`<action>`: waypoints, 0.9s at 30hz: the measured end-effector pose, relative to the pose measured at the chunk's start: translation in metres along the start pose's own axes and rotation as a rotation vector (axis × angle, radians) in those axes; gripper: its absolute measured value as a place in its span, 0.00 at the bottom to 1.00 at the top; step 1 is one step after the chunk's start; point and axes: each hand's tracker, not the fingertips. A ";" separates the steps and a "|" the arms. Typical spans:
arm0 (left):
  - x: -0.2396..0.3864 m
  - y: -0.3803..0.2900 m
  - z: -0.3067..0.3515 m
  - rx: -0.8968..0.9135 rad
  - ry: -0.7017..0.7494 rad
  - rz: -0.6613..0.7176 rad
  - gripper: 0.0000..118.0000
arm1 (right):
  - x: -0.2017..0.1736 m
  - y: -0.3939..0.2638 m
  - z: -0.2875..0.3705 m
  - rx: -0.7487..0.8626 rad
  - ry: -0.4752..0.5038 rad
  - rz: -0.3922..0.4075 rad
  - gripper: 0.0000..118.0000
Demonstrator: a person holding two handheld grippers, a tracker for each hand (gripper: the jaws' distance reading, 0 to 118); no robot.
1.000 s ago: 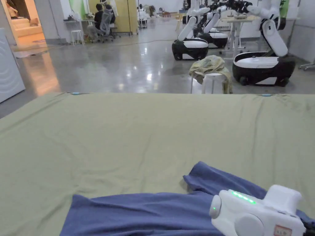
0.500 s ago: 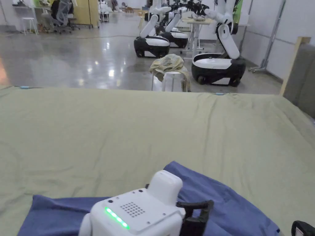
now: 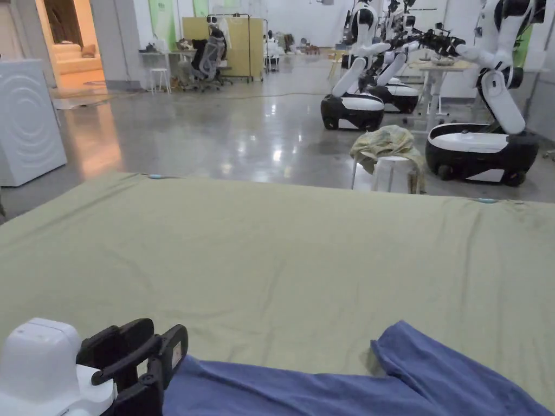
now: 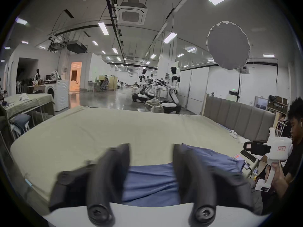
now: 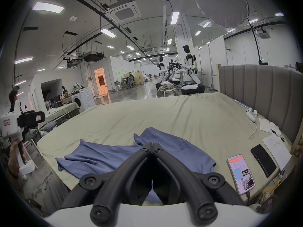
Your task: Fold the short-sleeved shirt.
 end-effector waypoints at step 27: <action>-0.077 -0.007 -0.125 -0.376 -0.062 0.121 0.63 | 0.007 -0.012 -0.001 -0.052 -0.005 0.003 0.00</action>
